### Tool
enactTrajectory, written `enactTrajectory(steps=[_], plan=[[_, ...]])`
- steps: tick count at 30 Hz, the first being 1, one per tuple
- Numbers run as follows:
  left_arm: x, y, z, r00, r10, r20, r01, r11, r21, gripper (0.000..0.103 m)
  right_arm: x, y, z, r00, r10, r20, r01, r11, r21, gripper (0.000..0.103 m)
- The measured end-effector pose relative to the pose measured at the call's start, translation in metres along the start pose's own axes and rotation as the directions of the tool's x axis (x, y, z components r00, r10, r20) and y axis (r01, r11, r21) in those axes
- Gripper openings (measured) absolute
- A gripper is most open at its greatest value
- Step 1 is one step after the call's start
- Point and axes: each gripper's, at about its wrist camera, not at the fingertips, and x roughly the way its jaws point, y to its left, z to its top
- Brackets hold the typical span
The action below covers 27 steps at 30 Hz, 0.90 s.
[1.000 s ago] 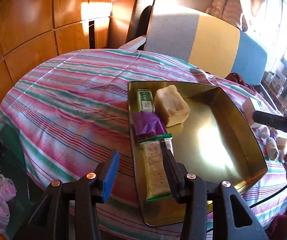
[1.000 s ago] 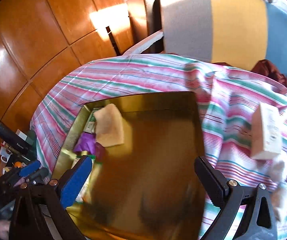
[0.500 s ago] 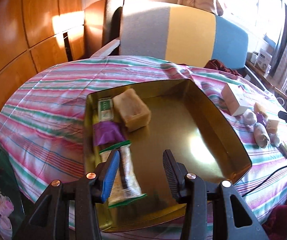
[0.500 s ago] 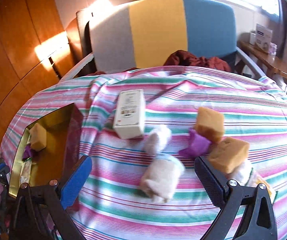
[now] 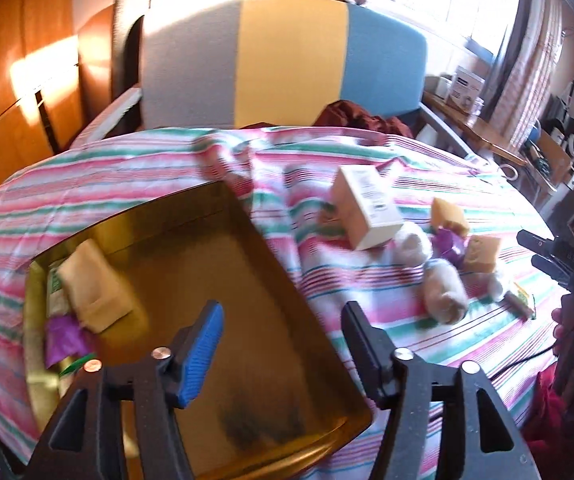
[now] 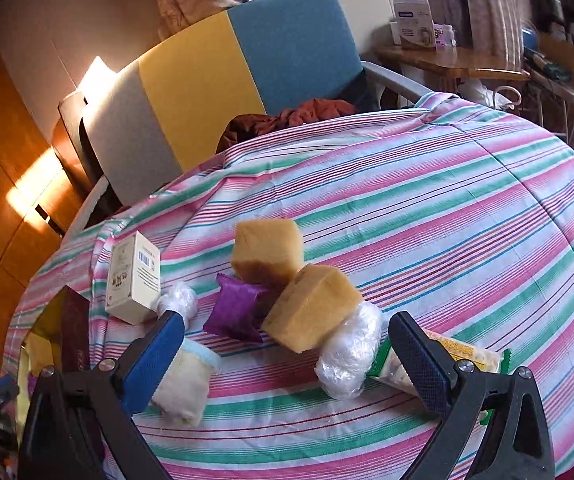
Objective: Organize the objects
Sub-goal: 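Move the left gripper to the white printed box and grasp it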
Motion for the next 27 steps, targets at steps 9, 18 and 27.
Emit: enactTrajectory(steps=[9,18,27], plan=[[0.073,-0.068,0.062,0.996,-0.057,-0.070,0.061,0.996,0.058,0.082,-0.016,-0.020,0.005,1.000,-0.006,0.024,0.003,0.993,0.116,0.103],[0.142,-0.080,0.102,0.989,-0.051,-0.135,0.051,0.999,-0.001,0.094,-0.018,-0.037,0.008,0.999,0.030,0.020,-0.033,0.979,0.201,0.103],[0.187,-0.077,0.098,0.971,-0.052,-0.232,0.040,0.998,-0.057,0.051,-0.015,-0.038,0.008,0.999,0.042,0.011,-0.043,0.980,0.193,0.103]])
